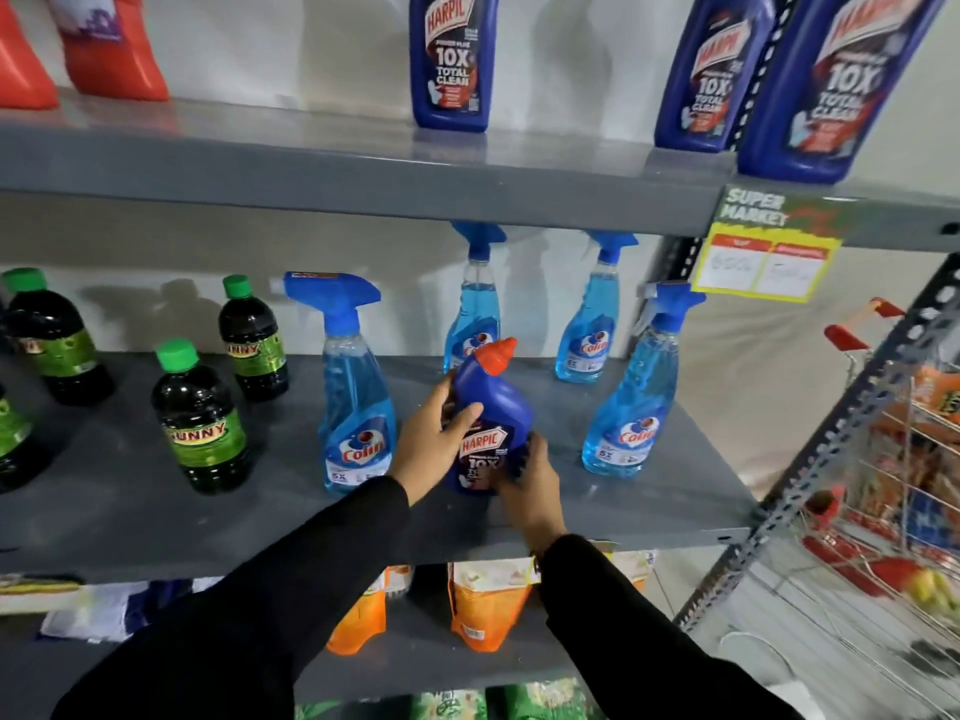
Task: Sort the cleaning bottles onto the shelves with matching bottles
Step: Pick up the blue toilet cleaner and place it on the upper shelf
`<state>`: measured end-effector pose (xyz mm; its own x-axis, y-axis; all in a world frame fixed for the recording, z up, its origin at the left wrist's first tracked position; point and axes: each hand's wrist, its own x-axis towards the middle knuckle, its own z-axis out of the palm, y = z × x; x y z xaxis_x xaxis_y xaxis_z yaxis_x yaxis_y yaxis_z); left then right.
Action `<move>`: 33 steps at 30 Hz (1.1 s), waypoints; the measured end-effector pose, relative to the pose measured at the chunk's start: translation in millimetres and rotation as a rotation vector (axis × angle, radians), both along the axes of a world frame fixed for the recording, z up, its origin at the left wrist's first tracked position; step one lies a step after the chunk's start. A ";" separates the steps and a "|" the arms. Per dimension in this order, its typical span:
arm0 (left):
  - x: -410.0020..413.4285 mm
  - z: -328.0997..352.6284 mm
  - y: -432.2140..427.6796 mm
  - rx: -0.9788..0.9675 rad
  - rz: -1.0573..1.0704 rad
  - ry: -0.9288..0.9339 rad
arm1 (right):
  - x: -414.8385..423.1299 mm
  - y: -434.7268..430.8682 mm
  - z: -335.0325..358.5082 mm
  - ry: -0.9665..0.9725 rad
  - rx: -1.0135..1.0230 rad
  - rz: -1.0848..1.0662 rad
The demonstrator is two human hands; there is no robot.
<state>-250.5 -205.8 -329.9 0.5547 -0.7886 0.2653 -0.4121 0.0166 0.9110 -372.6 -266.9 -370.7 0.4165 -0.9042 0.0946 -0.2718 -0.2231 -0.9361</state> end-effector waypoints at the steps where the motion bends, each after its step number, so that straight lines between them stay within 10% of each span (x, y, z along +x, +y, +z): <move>1: -7.0 4.4 5.5 -0.021 0.007 -0.003 | -5.0 5.1 2.1 -0.017 -0.010 0.003; 13: -89.7 138.6 76.7 -0.673 0.169 0.037 | -59.0 65.5 117.1 -0.454 -0.393 0.072; 21: -75.8 277.3 80.0 -0.723 -0.109 -0.163 | -56.2 59.0 260.0 -0.744 -0.478 0.149; 33: -19.5 330.2 22.1 -0.658 -0.030 -0.147 | 6.9 2.3 330.5 -0.486 -0.513 0.125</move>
